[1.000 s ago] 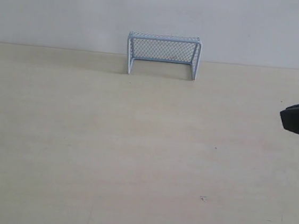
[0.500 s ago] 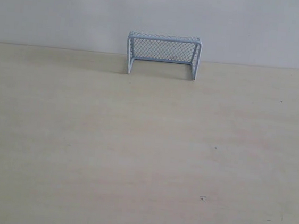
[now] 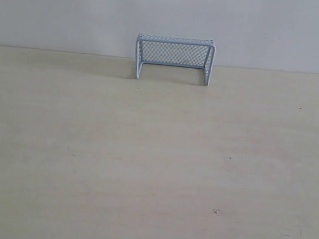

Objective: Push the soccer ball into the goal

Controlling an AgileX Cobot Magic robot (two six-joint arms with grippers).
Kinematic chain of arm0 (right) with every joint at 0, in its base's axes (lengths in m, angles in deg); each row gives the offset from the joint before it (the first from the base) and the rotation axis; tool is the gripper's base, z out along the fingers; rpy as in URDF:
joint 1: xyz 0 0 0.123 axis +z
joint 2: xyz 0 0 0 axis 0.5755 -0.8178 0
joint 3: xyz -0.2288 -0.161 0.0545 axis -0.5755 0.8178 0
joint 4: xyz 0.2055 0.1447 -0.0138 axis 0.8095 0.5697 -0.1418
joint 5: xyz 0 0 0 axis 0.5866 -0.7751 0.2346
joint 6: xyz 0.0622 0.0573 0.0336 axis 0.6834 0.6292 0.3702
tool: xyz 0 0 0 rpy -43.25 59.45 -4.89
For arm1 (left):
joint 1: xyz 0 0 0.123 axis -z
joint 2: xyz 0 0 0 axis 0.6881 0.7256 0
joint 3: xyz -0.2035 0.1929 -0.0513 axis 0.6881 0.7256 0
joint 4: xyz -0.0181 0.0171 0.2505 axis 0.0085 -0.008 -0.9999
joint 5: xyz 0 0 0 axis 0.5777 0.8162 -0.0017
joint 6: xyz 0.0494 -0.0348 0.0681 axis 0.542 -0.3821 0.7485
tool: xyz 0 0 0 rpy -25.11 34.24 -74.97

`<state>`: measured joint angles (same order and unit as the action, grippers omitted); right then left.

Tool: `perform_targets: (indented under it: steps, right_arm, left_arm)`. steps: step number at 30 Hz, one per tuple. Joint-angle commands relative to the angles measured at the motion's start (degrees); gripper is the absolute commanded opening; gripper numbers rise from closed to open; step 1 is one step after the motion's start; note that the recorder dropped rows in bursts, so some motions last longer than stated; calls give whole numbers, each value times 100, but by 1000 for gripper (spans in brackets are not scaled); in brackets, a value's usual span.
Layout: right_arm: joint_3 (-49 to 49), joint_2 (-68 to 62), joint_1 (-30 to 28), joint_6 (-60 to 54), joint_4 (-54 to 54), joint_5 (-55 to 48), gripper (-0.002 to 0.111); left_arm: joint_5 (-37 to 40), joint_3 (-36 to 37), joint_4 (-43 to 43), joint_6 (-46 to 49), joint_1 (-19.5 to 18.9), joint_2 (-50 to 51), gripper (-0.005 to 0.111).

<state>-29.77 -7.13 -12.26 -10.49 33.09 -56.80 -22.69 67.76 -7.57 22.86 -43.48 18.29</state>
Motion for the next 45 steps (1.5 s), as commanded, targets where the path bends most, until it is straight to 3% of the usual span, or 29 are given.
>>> perform_targets:
  steps: [1, 10, 20, 29, 36, 45]
  right_arm:
    - [271, 431, -160, 46, -1, 180, 0]
    - [906, 1037, -617, 302, 41, 222, 0]
    - [1625, 1037, -632, 903, 97, 822, 0]
    - [1986, 1037, 169, 903, 97, 1408, 0]
    - [1986, 1037, -520, 939, 83, 1408, 0]
    - [1986, 1037, -521, 851, 69, 1295, 0]
  left_arm:
    - [-18, -24, -1, -53, -11, -13, 6]
    - [-18, -24, -1, -53, -11, -13, 6]
    - [-18, -24, -1, -53, -11, -13, 6]
    - [-18, -24, -1, -53, -11, -13, 6]
    - [-18, -24, -1, -53, -11, -13, 6]
    - [-18, -24, -1, -53, -11, -13, 6]
